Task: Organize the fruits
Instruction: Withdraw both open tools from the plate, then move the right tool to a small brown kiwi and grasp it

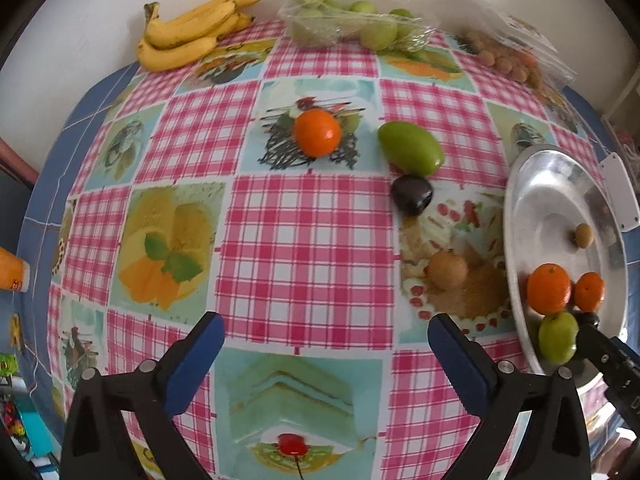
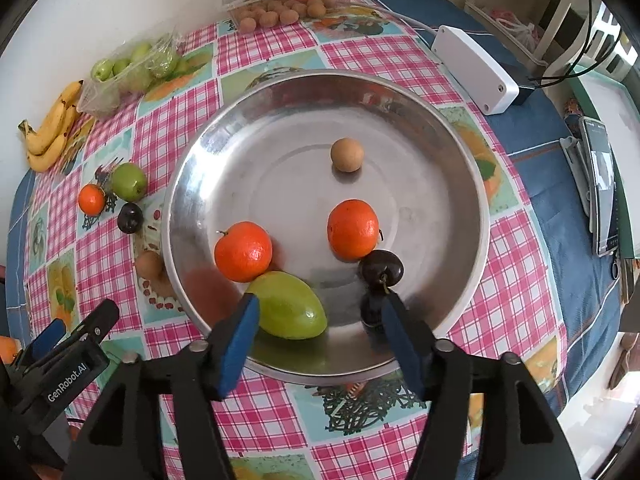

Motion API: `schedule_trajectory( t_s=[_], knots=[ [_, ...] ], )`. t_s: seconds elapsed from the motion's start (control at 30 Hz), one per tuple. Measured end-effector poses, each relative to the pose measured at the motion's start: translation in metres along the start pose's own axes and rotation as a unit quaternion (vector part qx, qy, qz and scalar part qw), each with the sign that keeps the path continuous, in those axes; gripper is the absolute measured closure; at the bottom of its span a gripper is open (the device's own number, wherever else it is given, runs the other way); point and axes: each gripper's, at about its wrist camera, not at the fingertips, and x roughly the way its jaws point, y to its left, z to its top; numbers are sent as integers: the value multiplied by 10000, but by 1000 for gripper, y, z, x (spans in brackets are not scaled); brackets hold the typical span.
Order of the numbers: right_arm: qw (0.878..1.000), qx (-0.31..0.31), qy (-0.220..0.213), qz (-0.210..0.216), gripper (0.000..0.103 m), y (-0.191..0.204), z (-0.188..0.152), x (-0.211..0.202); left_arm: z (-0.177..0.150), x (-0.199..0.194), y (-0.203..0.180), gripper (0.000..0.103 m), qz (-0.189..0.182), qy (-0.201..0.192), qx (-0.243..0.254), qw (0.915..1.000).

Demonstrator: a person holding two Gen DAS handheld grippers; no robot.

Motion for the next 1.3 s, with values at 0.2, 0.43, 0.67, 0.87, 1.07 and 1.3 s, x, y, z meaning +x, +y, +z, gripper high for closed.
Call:
schedule_trajectory(
  t_s=[0.2,0.43,0.67,0.87,1.07,1.3],
  knots=[
    [10000,-53,-42,7,19,1,3,1,1,6,6,0,59,25,-64,10000],
    [9999,-128,-52,-53,5,5,6,3,9,3,18,0,57,-107,-282,9995],
    [9994,-91,-310,127,5,9,13,-10,21,-10,30,0,-2,-363,-351,9987],
    [9977,-63,-542,408,5,21,18,-24,29,-22,50,0,-56,-599,-509,9969],
    [9951,-316,-630,696,5,55,16,-26,32,-29,76,0,-44,-745,-722,9946],
    [9912,-726,-617,918,5,93,11,-23,32,-27,115,0,90,-734,-1068,9915]
  ],
)
